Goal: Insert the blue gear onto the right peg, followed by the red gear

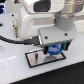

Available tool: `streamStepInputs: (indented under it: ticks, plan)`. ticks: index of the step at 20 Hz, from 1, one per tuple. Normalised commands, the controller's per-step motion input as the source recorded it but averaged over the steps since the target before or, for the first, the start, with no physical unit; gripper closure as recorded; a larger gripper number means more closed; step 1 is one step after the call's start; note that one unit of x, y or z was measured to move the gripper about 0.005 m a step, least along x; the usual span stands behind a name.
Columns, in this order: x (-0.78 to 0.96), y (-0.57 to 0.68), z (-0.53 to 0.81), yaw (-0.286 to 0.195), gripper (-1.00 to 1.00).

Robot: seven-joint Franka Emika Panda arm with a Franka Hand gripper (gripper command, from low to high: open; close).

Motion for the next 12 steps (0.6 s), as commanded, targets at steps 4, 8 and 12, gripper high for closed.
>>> streamStepInputs:
  ticks: [4, 8, 12]
  plan:
    - [0.00, -0.03, -0.19, 0.000, 1.00]
    - [0.00, -0.02, -0.07, 0.000, 1.00]
    - [0.04, 0.00, 0.31, 0.000, 1.00]
